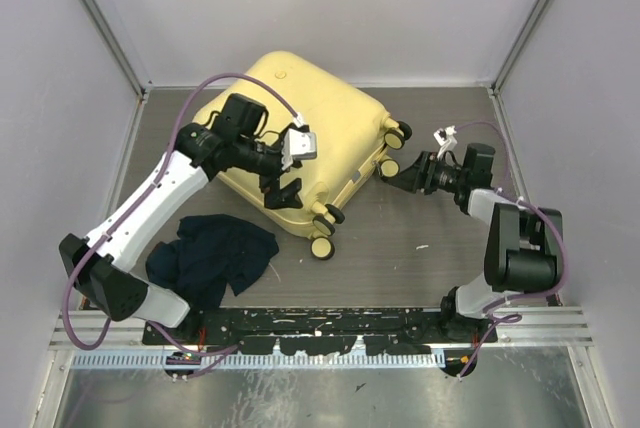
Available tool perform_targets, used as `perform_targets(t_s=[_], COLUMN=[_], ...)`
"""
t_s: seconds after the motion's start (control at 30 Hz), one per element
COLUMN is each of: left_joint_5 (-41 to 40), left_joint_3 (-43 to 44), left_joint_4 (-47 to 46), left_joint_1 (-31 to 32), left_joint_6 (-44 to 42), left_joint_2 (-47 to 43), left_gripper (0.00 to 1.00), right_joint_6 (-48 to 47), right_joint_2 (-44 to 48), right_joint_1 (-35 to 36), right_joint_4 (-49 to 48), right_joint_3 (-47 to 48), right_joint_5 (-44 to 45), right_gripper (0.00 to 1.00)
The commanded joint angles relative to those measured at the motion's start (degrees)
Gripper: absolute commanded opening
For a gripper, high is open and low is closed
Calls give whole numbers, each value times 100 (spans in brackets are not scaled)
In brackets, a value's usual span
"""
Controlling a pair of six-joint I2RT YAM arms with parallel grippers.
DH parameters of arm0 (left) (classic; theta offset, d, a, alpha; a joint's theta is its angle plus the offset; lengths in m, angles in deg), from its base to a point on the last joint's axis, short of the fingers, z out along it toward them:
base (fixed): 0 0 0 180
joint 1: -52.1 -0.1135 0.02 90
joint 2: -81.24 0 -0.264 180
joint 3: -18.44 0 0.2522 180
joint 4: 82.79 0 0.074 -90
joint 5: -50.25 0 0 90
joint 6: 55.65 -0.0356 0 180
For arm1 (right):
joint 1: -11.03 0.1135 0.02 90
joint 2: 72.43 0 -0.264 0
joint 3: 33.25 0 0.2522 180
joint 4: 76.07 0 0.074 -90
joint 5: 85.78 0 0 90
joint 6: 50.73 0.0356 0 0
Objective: Pack the luggage
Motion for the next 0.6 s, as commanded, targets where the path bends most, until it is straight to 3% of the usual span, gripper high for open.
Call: perform_targets(t_s=[0.0, 0.37, 0.57], left_joint_5=[214, 105, -58], left_joint_3=[27, 166, 459], left_joint_4=[200, 496, 828], left_joint_1=[290, 491, 806], left_joint_6=[-259, -540, -825], left_joint_2=[9, 183, 408], left_gripper=[98, 98, 98], right_joint_6=[631, 1170, 1173], right_joint_2=[-468, -1372, -1415], right_joint_1=[288, 746, 924], right_joint_4=[-1741, -2984, -3210], right_joint_3=[140, 525, 444], right_joint_5=[42, 87, 51], right_gripper=[72, 46, 20])
